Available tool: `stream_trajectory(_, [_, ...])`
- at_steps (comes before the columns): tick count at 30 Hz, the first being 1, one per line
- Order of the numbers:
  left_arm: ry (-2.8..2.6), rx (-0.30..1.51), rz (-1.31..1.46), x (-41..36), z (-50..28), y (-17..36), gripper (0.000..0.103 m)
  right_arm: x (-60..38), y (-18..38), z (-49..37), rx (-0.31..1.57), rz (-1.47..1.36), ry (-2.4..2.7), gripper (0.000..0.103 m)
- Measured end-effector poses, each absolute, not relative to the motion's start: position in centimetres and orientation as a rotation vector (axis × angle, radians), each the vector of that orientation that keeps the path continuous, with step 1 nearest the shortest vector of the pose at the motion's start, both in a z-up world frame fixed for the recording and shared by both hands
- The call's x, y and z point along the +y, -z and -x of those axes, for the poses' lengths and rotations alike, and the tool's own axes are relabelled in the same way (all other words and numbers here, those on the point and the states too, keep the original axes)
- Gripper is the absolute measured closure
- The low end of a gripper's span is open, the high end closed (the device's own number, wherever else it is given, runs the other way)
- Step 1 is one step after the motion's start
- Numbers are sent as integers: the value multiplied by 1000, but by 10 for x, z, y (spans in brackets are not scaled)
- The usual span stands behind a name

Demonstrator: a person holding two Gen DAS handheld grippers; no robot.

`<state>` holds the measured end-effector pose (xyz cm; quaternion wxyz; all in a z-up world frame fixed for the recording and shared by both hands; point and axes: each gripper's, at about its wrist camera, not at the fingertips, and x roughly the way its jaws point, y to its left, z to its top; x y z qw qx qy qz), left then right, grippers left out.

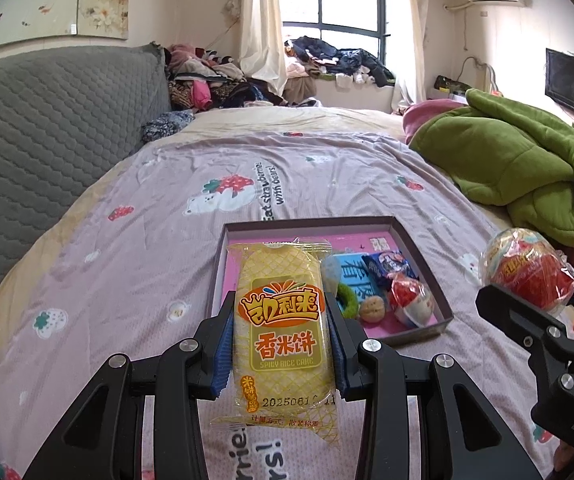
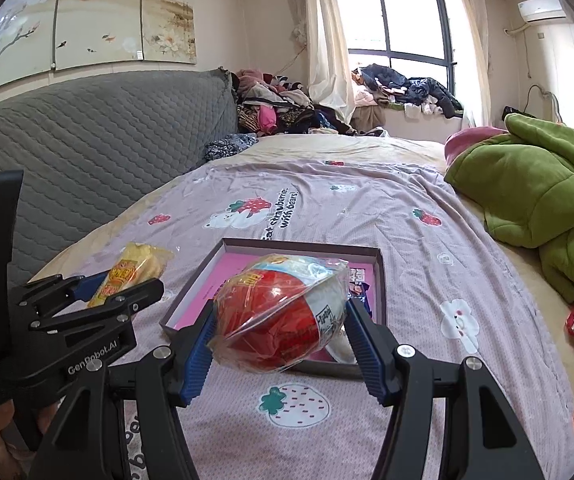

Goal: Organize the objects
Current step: 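Lift and carry the snack bar with left tool while right tool carries the egg to the tray, then lower and release the snack bar in the tray while right tool releases the egg there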

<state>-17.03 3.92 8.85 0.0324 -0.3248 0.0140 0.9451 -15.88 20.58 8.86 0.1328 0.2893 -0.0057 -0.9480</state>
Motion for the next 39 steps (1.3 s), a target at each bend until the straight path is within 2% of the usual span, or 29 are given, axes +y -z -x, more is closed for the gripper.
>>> stream_trajectory(16, [-2889,22,1028,22,244,-67,62,194,-76,220,32,-851,2773,41])
stream_trajectory(33, [-2821,9,1175,11,300,10,62,164,-16,278,141,-994,2732,41])
stream_trajectory(39, [-2798,10,1177,11,306,22,62,156,5,290,173,-1046,2717,41])
